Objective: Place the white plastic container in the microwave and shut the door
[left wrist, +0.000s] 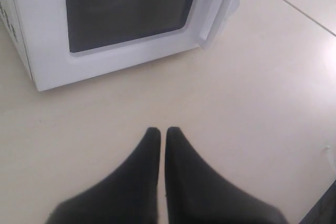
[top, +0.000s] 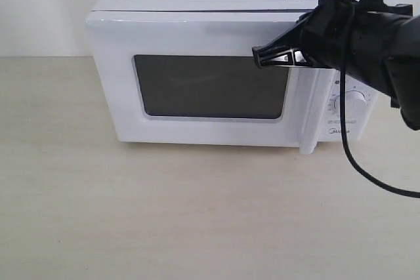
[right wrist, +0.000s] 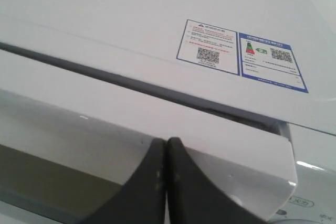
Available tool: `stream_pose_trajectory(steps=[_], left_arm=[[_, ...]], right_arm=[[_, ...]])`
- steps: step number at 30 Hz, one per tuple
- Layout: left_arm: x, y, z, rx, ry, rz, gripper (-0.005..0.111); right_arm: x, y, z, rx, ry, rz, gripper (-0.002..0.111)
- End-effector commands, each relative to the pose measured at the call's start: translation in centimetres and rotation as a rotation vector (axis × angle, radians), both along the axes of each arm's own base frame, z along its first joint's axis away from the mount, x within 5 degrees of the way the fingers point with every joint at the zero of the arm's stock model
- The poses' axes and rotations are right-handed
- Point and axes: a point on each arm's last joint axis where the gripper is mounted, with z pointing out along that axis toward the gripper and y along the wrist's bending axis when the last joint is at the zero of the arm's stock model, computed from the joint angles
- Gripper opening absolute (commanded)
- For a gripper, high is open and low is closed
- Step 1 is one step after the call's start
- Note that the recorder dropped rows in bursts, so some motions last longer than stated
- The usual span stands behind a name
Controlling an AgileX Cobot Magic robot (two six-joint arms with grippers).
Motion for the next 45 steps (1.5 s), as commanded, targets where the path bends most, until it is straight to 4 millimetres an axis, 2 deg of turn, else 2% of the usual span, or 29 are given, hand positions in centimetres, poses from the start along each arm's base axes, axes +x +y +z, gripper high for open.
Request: stream_pose_trajectory(steps=[1, 11, 18, 28, 31, 34, 40, 45], left_arm=[[-0.9, 0.5, 0.0, -0.008, -0.013, -0.003, 0.004], [-1.9, 1.7, -0.2, 0.009, -0.001, 0.071, 0.004], [-2.0, 1.8, -0.2, 0.003, -0.007, 0.071, 0.004], [-1.9, 1.8, 0.0, -0.002, -0.032, 0.073, 0.004], [-1.8, 1.8, 0.2, -0.01, -0.055, 0.078, 0.004], [-1.7, 1.9, 0.3, -0.004, -0.07, 0.082, 0.004], [-1.6, 2.1, 0.2, 0.033, -0.089, 0.089, 0.004], [-1.6, 2.1, 0.2, 0.033, -0.089, 0.089, 0.004]], right_arm=[[0.4, -0.6, 0.3, -0.012, -0.025, -0.036, 0.0], [0.4, -0.7, 0.2, -0.02, -0.016, -0.04, 0.0], [1.8, -2.0, -1.0, 0.003, 0.062, -0.043, 0.0], [1.5, -1.6, -0.9, 0.023, 0.077, -0.002, 0.0], [0.2, -0.7, -0.3, 0.053, 0.078, 0.068, 0.0], [-1.8, -0.4, 0.3, 0.051, 0.041, 0.079, 0.0], [-6.6, -0.7, 0.0, 0.055, -0.004, 0.118, 0.0], [-8.6, -1.6, 0.0, 0.072, -0.023, 0.135, 0.0]])
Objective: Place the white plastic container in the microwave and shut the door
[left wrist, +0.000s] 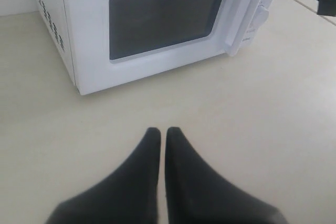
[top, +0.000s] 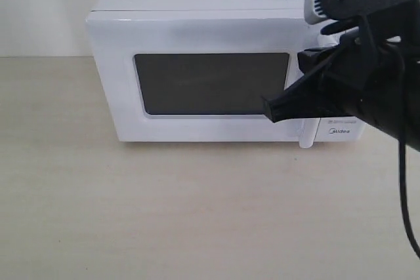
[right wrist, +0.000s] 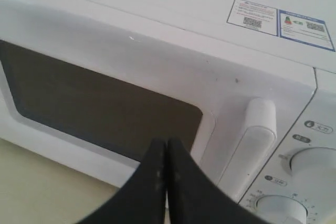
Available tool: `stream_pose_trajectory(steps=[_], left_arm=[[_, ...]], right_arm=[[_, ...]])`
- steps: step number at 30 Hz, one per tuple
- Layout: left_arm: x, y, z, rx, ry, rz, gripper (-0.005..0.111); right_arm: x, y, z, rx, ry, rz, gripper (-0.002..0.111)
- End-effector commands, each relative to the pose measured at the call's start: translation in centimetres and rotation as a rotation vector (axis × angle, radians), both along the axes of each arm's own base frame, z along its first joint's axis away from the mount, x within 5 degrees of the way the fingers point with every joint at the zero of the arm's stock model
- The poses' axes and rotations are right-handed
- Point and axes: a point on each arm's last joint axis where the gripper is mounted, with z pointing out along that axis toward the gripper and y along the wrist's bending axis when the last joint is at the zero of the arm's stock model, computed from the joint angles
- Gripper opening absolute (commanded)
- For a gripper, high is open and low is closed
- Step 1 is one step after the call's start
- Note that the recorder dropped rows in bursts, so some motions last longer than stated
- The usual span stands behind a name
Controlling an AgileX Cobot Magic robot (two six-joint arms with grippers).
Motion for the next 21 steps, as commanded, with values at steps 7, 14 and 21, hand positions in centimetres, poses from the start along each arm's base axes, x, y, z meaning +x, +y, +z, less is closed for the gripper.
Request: stream_pose_trajectory(steps=[7, 14, 21], left_arm=[[0.01, 0.05, 0.02, 0.003, -0.02, 0.0, 0.004], [0.01, 0.05, 0.04, 0.002, -0.021, 0.0, 0.004], [0.01, 0.05, 0.04, 0.002, -0.021, 0.0, 0.004]], right_arm=[[-1.61, -1.26, 0.49, 0.07, -0.001, -0.018, 0.0], [-1.6, -1.29, 0.5, 0.07, -0.002, -0.021, 0.0], [-1.6, -1.29, 0.5, 0.065, -0.004, -0.02, 0.0]])
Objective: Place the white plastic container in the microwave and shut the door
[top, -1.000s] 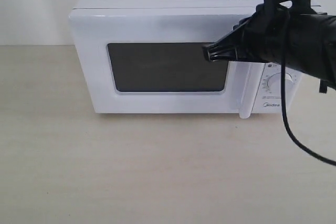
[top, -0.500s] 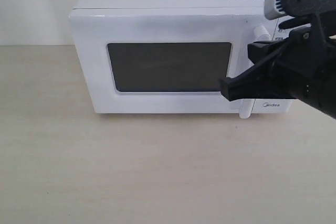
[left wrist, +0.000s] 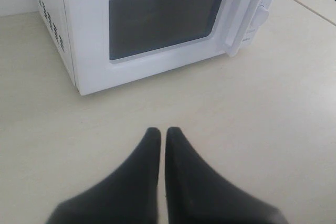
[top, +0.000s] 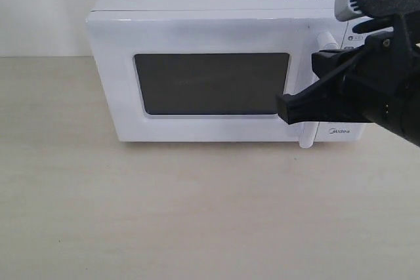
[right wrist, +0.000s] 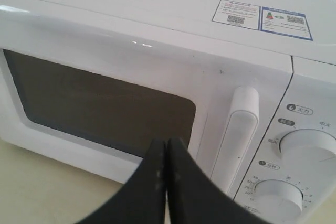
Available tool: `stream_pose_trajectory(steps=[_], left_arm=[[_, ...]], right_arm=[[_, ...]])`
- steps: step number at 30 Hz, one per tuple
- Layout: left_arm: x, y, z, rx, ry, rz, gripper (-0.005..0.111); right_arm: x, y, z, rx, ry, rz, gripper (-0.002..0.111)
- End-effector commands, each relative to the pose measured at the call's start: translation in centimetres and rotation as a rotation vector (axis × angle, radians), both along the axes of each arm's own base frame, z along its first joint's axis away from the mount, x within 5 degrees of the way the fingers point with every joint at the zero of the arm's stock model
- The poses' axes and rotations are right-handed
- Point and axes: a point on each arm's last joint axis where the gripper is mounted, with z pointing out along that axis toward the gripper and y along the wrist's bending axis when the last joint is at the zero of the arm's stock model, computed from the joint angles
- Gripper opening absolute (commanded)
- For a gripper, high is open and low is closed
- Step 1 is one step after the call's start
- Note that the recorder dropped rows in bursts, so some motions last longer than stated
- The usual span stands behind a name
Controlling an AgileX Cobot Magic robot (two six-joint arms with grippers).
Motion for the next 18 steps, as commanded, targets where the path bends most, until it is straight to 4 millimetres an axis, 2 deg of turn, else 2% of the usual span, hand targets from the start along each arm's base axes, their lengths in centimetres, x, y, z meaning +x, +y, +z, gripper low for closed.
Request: stream_pose_trajectory(steps=[1, 8, 10, 13, 18], left_arm=[[0.0, 0.0, 0.0, 0.002, -0.021, 0.0, 0.004], [0.0, 0.0, 0.0, 0.002, -0.021, 0.0, 0.004], [0.0, 0.0, 0.0, 0.002, -0.021, 0.0, 0.004], [0.0, 0.0, 0.0, 0.002, -0.021, 0.0, 0.004], [0.0, 0.0, 0.0, 0.002, -0.021, 0.0, 0.004]], right_arm=[[-0.1, -0.2, 0.1, -0.002, -0.007, -0.005, 0.0], [-0.3, -0.7, 0.6, 0.013, -0.03, -0.028, 0.0], [-0.5, -1.7, 1.6, 0.066, -0.047, -0.031, 0.0], [-1.2, -4.5, 3.6, 0.149, -0.087, 0.003, 0.0], [-4.6, -8.3, 6.6, 0.167, -0.257, 0.072, 0.0]])
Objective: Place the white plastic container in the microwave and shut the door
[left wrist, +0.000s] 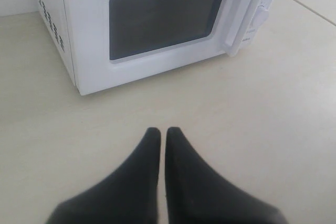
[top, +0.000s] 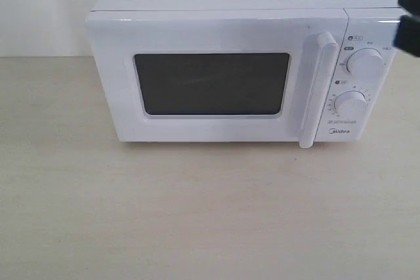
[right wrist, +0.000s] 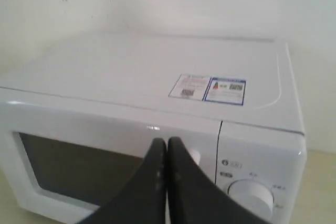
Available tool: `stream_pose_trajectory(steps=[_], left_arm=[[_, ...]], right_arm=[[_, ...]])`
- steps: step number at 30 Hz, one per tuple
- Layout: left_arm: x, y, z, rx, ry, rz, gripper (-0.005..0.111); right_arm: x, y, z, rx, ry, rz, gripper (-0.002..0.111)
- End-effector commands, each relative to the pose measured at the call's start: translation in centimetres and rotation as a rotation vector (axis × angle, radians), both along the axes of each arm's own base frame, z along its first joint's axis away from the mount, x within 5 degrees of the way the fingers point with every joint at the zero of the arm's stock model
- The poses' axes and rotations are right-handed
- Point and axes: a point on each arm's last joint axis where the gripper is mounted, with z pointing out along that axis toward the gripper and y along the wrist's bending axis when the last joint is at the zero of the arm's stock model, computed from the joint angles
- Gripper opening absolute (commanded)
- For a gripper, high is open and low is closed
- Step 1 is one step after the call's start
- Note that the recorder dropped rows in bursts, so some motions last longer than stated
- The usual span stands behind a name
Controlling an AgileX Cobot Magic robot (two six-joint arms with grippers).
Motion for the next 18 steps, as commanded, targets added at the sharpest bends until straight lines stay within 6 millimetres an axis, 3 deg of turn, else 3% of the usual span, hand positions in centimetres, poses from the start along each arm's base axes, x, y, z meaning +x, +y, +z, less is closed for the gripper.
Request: stream_pose_trajectory(steps=[1, 4, 11, 18], left_arm=[[0.0, 0.0, 0.0, 0.002, -0.021, 0.0, 0.004], [0.0, 0.0, 0.0, 0.002, -0.021, 0.0, 0.004], [0.0, 0.0, 0.0, 0.002, -0.021, 0.0, 0.004], [0.0, 0.0, 0.1, 0.001, -0.023, 0.0, 0.004]], right_arm=[[-2.9, -2.3, 1.4, 0.001, -0.118, 0.034, 0.0], [-4.1, -3.6, 0.4, 0.03, -0.13, -0.034, 0.0], [-4.1, -3.6, -1.6, 0.055, -0.067, -0.036, 0.0], [-4.8, -3.5, -1.4, 0.05, -0.093, -0.01, 0.0]])
